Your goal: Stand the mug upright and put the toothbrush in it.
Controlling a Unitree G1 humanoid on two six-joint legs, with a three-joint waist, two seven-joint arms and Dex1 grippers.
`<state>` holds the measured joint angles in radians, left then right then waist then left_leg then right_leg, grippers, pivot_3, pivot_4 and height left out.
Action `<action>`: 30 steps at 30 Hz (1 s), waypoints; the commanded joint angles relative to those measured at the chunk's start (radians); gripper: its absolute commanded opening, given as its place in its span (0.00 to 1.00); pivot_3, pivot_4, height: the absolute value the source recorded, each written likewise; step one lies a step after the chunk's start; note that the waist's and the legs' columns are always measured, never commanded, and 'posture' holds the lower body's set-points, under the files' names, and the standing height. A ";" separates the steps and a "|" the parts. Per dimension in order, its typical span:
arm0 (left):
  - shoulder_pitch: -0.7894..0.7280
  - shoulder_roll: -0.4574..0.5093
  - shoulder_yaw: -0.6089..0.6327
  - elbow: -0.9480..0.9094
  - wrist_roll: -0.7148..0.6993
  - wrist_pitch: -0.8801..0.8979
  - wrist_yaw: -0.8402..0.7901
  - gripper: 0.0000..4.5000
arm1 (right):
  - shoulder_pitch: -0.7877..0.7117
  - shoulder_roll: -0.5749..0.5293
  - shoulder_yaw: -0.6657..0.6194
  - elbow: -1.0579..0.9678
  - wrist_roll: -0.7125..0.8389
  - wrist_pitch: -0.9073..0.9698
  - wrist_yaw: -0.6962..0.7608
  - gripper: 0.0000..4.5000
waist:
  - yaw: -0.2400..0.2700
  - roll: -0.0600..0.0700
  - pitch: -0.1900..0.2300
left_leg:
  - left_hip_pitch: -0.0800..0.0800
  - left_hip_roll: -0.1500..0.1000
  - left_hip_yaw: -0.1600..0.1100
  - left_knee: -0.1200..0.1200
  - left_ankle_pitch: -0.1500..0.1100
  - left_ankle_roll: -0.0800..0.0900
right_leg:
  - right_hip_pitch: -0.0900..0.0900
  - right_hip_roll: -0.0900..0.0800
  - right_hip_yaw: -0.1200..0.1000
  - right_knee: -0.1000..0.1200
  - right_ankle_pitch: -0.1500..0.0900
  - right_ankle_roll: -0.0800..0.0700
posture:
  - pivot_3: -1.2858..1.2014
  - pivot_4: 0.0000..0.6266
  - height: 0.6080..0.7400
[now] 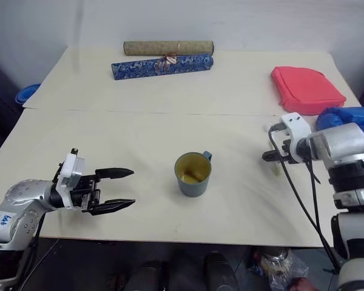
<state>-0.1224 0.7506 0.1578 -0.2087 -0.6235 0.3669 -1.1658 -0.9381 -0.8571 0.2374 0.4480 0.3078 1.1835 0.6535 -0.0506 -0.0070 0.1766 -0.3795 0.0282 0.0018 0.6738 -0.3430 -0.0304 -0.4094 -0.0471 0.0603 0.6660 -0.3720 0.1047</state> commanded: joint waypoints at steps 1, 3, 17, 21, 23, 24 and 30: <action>0.003 0.002 0.012 -0.049 -0.012 -0.010 -0.001 1.00 | -0.042 0.022 0.016 0.097 -0.055 -0.047 0.034 0.74 | -0.004 0.000 0.000 | 0.000 0.000 0.000 0.002 0.000 0.000 | 0.000 0.000 0.000 0.001 0.000 0.000 | 0.52 0.24 1.00; 0.007 0.002 0.014 -0.056 -0.015 -0.008 -0.001 1.00 | -0.063 0.028 0.010 0.125 -0.064 -0.041 0.058 0.58 | -0.005 0.000 0.000 | 0.000 0.000 0.000 0.004 -0.001 0.001 | 0.000 0.000 0.000 0.003 0.000 0.000 | 0.52 0.24 1.00; 0.011 -0.028 0.049 -0.086 -0.107 0.034 0.003 1.00 | 0.220 0.096 -0.546 -0.279 0.303 -0.517 0.415 0.02 | -0.004 0.000 0.000 | -0.004 0.000 -0.001 0.008 -0.002 0.002 | -0.001 0.001 -0.001 0.007 0.001 0.001 | 0.52 0.24 1.00; 0.002 -0.018 0.051 -0.081 -0.145 0.083 -0.010 1.00 | 0.316 0.300 -0.668 -0.570 0.526 -0.578 0.377 0.02 | -0.007 0.000 0.000 | -0.004 0.002 -0.003 0.008 -0.002 0.002 | -0.002 0.004 -0.001 0.012 0.001 0.002 | 0.52 0.24 1.00; -0.008 -0.018 0.046 -0.074 -0.152 0.100 -0.011 1.00 | 0.337 0.374 -0.635 -0.674 0.572 -0.578 0.321 0.02 | -0.006 0.000 0.000 | -0.004 0.002 -0.006 0.008 -0.001 0.001 | -0.001 0.004 -0.003 0.012 0.001 0.002 | 0.52 0.24 1.00; -0.019 -0.024 0.042 -0.067 -0.154 0.109 -0.002 1.00 | 0.343 0.437 -0.603 -0.725 0.585 -0.599 0.280 0.02 | -0.006 0.000 0.000 | -0.004 0.002 -0.006 0.009 -0.001 0.001 | -0.001 0.003 -0.003 0.012 0.001 0.002 | 0.52 0.24 1.00; -0.060 -0.051 0.011 -0.048 -0.114 0.098 0.012 1.00 | 0.521 0.611 -0.374 -0.797 0.429 -0.837 0.357 0.02 | -0.001 0.000 -0.001 | -0.004 0.000 -0.007 0.009 -0.001 0.000 | -0.001 0.002 -0.004 0.013 0.001 0.002 | 0.52 0.24 1.00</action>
<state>-0.1796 0.6979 0.1685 -0.2579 -0.7405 0.4779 -1.1548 -0.4441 -0.2431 -0.1503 -0.3398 0.7805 0.4294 0.9686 -0.0518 -0.0073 0.1760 -0.3843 0.0271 -0.0064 0.6826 -0.3437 -0.0303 -0.4102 -0.0458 0.0564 0.6783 -0.3710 0.1063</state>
